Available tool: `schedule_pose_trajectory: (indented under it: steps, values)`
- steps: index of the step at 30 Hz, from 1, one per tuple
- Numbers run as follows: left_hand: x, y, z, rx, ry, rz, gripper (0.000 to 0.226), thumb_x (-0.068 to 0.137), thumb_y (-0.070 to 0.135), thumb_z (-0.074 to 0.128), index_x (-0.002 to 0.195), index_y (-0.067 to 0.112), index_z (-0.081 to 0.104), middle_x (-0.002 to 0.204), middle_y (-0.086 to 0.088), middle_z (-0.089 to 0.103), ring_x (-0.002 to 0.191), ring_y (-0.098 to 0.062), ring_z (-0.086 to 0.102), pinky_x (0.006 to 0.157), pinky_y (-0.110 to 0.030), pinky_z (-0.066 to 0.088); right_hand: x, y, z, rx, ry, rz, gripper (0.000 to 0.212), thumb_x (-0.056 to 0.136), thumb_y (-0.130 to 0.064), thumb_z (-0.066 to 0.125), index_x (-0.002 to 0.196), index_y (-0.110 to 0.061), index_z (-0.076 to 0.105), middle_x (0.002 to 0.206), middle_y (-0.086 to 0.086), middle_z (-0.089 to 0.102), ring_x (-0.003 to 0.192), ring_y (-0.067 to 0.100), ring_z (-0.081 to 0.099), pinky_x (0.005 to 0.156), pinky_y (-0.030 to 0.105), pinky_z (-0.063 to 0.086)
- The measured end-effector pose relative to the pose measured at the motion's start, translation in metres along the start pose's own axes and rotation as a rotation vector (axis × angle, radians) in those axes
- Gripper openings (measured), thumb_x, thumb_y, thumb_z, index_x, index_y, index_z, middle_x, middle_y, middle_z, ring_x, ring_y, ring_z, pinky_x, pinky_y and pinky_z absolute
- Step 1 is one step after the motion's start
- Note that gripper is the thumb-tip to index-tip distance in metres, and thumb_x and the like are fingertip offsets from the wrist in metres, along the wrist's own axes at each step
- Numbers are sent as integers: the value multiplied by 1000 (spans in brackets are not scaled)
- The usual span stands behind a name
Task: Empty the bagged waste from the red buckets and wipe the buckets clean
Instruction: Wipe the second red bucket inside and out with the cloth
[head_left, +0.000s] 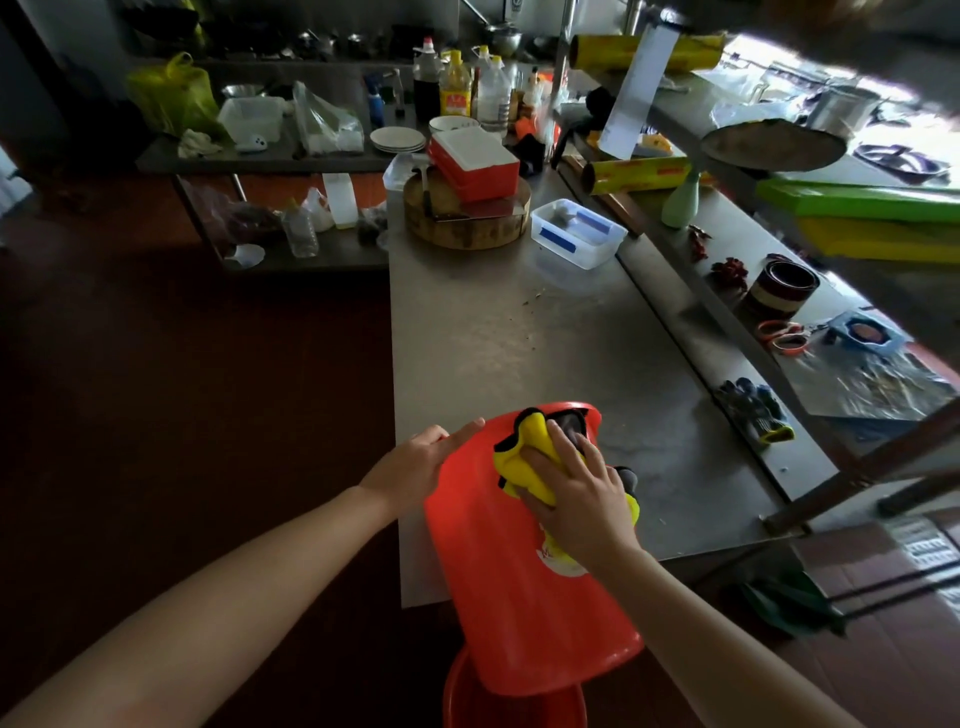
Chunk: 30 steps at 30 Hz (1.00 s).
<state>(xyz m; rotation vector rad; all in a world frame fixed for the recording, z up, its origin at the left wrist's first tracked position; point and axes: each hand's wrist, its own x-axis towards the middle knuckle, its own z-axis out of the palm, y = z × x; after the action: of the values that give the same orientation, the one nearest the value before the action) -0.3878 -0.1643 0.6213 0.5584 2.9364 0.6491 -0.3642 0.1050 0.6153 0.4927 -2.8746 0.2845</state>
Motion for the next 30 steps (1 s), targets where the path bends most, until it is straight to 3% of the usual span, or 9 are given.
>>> schedule_pose_trajectory:
  steps: [4, 7, 10, 13, 15, 19, 24, 30]
  values:
    - [3, -3, 2, -7, 13, 47, 81, 102, 1, 47, 158, 37, 1, 97, -3, 48, 66, -19, 54, 62, -33, 54, -5, 17, -1, 150, 37, 98, 55, 90, -73, 40, 140, -51, 49, 160, -12, 35, 139, 29, 43, 94, 53, 51]
    - [10, -5, 3, -136, 11, 39, 66, 108, 15, 40, 154, 53, 13, 92, -1, 47, 65, -13, 50, 66, -26, 51, -7, 30, -2, 250, 16, 208, 57, 89, -79, 38, 140, -54, 47, 160, -17, 33, 139, 22, 40, 96, 49, 48]
    - [19, 3, 2, -349, -2, -65, 53, 109, 25, 39, 145, 62, 30, 94, 0, 51, 78, -14, 56, 77, -24, 48, -8, 39, -2, 311, -28, 295, 56, 90, -77, 43, 143, -59, 40, 160, -23, 29, 141, 17, 38, 100, 46, 44]
    - [26, 13, -1, -467, -16, -188, 42, 109, 31, 38, 144, 54, 43, 113, 3, 57, 100, -14, 62, 88, -24, 49, -7, 41, -2, 341, -45, 322, 54, 92, -74, 46, 143, -60, 37, 159, -25, 28, 142, 16, 35, 103, 46, 41]
    - [26, 20, 1, -470, 0, -218, 40, 109, 36, 35, 147, 46, 44, 130, 0, 55, 112, -17, 61, 98, -34, 51, -7, 41, -2, 352, -40, 334, 54, 92, -74, 45, 144, -59, 36, 160, -24, 28, 142, 15, 35, 103, 46, 41]
    - [14, 28, 18, -347, 45, -201, 49, 107, 45, 37, 154, 40, 27, 153, -5, 37, 138, -26, 39, 115, -48, 33, -8, 43, -1, 337, -41, 343, 55, 93, -75, 41, 145, -57, 38, 160, -20, 29, 141, 17, 37, 100, 48, 45]
    - [1, 24, 28, -167, -45, -147, 71, 100, 62, 39, 153, 55, -8, 163, -8, 11, 150, -29, 13, 121, -50, 19, -7, 49, -2, 394, -45, 379, 54, 91, -77, 41, 142, -61, 38, 159, -22, 30, 142, 16, 36, 103, 46, 43]
    - [5, 24, 18, -101, -131, -165, 66, 98, 69, 26, 149, 60, -15, 157, -10, 16, 144, -33, 19, 117, -55, 25, -6, 33, -6, 293, -31, 293, 51, 94, -65, 50, 143, -48, 49, 161, -12, 32, 140, 26, 39, 102, 49, 43]
